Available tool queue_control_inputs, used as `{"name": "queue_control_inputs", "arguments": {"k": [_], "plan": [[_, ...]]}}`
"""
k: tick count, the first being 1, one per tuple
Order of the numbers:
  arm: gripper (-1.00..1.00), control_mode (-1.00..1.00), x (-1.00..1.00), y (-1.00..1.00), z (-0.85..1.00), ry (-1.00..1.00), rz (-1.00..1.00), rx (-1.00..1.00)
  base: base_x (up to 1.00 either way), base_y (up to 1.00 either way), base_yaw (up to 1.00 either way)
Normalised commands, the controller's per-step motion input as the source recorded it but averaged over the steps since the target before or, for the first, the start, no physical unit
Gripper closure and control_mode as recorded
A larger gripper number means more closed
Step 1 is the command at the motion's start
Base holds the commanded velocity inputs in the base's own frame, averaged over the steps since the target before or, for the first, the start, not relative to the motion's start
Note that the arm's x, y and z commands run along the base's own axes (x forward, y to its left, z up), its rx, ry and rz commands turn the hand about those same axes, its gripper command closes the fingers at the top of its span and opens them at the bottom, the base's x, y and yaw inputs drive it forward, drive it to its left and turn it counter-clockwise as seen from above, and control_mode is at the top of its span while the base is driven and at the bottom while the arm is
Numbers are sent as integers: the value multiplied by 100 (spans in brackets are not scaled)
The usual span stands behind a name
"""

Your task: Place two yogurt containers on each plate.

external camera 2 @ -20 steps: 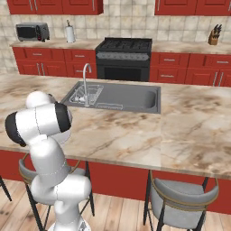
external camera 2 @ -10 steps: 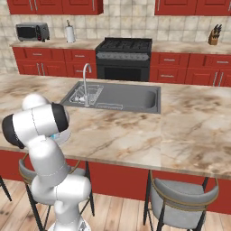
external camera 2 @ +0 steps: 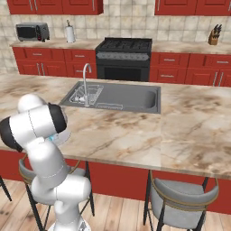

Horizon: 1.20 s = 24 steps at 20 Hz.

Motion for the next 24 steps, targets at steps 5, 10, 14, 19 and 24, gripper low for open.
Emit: {"name": "queue_control_inputs", "arguments": {"k": [5,10,14,19,24], "plan": [[-100,-100,49,14,76,4,-1,0,0,0,0],[-100,-100,59,1,44,11,-7,5,0,0,0],[-100,-100,55,40,0,2,-23,1,0,0,0],[-100,-100,31,48,-1,3,-21,0,0,0,0],[-100,-100,19,22,-18,0,-22,8,0,0,0]]}}
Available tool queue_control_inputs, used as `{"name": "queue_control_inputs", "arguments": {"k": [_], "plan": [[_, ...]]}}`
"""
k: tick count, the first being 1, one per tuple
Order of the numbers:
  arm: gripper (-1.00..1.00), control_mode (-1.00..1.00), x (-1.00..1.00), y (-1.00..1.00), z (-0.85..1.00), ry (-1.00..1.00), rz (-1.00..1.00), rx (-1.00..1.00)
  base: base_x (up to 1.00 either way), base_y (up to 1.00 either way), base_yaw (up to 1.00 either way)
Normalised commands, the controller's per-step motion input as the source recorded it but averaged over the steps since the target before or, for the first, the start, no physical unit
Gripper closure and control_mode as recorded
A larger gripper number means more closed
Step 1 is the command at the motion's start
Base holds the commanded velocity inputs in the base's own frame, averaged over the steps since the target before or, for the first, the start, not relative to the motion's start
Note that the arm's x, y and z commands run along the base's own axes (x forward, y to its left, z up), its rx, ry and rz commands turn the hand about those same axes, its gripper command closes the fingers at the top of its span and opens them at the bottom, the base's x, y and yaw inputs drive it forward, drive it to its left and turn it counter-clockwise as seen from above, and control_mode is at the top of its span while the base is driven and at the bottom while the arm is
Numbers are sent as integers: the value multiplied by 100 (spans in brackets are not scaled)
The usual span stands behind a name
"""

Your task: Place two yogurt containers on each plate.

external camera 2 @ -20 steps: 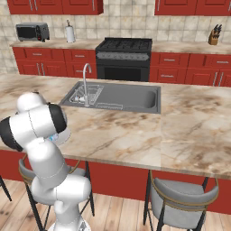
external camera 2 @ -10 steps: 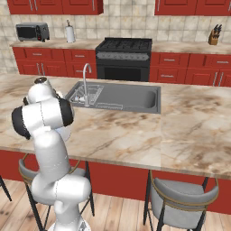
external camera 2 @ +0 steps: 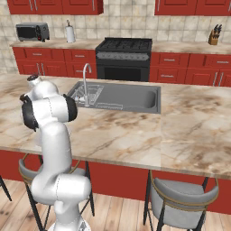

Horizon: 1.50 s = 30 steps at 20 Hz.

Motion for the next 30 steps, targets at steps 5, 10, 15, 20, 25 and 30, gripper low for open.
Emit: {"name": "queue_control_inputs", "arguments": {"k": [5,10,15,20,25,30], "plan": [[-100,-100,4,-25,-32,0,-4,23,0,0,0],[-100,-100,22,-43,-37,0,4,19,0,0,0],[-100,-100,44,-5,-15,0,3,0,0,0,0],[-100,-100,26,23,0,2,0,0,0,0,0],[-100,-100,9,25,0,5,0,-1,0,0,0],[-100,-100,-8,0,-18,0,7,-3,0,0,0]]}}
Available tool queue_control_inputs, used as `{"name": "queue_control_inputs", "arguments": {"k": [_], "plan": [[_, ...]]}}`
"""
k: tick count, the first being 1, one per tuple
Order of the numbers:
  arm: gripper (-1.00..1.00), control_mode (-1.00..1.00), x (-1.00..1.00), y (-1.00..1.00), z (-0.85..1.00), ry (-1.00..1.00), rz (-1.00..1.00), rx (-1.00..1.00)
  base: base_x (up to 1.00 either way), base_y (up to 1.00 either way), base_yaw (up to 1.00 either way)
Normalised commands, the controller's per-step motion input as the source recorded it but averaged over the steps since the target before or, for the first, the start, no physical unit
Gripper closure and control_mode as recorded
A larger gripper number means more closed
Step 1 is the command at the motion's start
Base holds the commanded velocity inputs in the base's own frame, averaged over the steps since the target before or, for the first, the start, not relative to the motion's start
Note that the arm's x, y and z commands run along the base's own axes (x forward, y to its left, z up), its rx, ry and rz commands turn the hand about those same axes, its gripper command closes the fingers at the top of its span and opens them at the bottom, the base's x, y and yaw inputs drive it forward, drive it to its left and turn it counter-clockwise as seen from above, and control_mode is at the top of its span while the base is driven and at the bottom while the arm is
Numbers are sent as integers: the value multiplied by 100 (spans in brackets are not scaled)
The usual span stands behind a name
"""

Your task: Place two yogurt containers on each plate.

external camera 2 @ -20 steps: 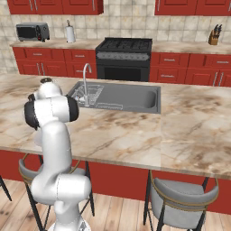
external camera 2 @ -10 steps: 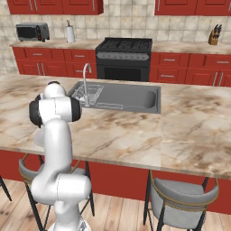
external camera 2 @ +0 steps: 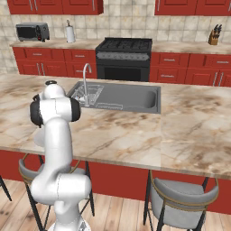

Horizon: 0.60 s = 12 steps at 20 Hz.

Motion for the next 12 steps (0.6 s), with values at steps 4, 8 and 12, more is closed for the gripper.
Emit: {"name": "queue_control_inputs", "arguments": {"k": [4,8,12], "plan": [[-100,-100,0,0,-29,0,10,0,0,0,0],[-100,-100,0,-8,-16,-2,9,0,0,0,0],[-100,-100,0,-3,0,-1,3,0,0,0,0]]}}
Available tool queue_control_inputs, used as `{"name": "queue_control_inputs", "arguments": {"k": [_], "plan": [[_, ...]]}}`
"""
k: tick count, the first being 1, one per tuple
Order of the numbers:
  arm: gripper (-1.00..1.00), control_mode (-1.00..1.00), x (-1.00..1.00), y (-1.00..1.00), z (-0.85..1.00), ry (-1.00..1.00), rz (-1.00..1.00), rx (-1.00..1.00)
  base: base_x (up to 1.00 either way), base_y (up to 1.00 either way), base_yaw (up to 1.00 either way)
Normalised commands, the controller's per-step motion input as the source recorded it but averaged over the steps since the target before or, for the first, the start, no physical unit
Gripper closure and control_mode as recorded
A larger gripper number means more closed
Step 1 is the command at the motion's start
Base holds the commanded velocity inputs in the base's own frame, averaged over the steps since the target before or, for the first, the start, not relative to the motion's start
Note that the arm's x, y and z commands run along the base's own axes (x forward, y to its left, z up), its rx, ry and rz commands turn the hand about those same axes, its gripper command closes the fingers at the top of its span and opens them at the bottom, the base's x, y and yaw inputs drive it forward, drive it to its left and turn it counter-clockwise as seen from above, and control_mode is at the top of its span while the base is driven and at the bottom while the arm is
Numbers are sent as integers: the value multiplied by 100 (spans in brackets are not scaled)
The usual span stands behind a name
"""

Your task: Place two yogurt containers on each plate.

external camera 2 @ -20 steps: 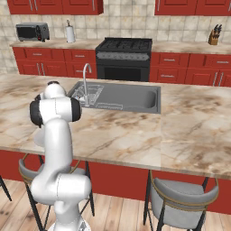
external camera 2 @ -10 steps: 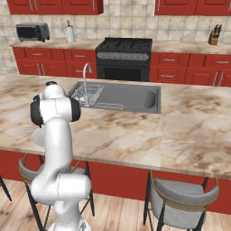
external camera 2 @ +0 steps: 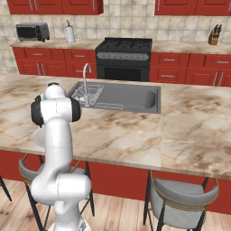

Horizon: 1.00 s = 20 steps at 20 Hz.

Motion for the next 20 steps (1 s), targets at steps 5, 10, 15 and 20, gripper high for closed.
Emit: {"name": "queue_control_inputs", "arguments": {"k": [5,10,15,20], "plan": [[-100,-100,0,0,12,-7,0,0,0,0,0],[-100,-100,0,0,-1,-1,0,-1,0,0,0],[-100,-100,0,2,-32,0,0,-10,0,0,0],[-100,-100,0,7,-30,0,0,-4,0,0,0]]}}
